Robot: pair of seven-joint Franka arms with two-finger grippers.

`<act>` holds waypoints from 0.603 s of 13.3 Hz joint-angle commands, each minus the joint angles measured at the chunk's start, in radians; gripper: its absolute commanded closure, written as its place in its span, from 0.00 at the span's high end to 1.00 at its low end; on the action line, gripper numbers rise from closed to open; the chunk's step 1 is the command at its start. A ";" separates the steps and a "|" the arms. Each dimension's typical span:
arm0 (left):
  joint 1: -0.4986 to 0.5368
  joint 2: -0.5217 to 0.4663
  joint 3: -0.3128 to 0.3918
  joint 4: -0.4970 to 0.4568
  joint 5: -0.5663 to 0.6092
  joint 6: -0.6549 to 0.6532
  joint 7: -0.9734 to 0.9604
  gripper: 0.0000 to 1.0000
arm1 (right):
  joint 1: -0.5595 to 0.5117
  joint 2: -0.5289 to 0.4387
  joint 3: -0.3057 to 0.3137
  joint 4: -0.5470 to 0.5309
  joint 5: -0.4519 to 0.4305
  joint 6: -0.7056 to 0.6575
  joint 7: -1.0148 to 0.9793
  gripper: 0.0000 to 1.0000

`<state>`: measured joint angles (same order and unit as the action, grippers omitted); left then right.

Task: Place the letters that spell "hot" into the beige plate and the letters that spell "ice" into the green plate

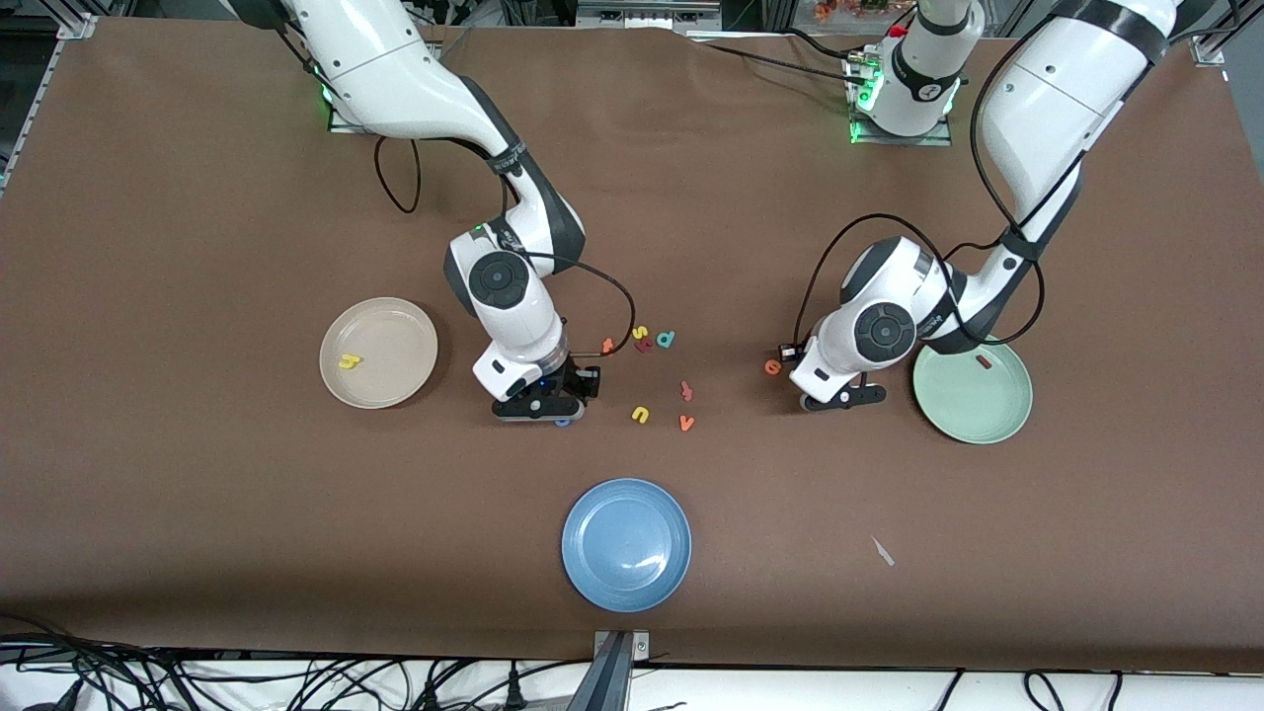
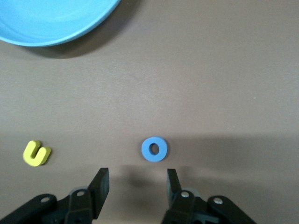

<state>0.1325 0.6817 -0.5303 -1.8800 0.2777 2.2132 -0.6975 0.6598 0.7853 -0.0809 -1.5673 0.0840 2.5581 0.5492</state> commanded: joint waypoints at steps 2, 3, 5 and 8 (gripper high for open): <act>0.045 -0.007 0.007 0.002 0.049 -0.030 0.077 0.00 | 0.001 0.048 -0.029 0.030 -0.003 0.048 -0.046 0.58; 0.061 -0.025 0.007 0.011 0.049 -0.076 0.128 0.00 | 0.003 0.061 -0.031 0.030 -0.001 0.074 -0.043 0.58; 0.142 -0.065 0.003 0.022 0.047 -0.119 0.225 0.00 | 0.003 0.075 -0.031 0.030 -0.001 0.097 -0.043 0.56; 0.249 -0.102 0.003 0.021 0.047 -0.157 0.343 0.00 | 0.003 0.077 -0.031 0.030 -0.001 0.097 -0.042 0.51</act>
<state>0.3279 0.6240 -0.5199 -1.8463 0.3068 2.0969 -0.4248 0.6586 0.8392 -0.1095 -1.5606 0.0838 2.6441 0.5203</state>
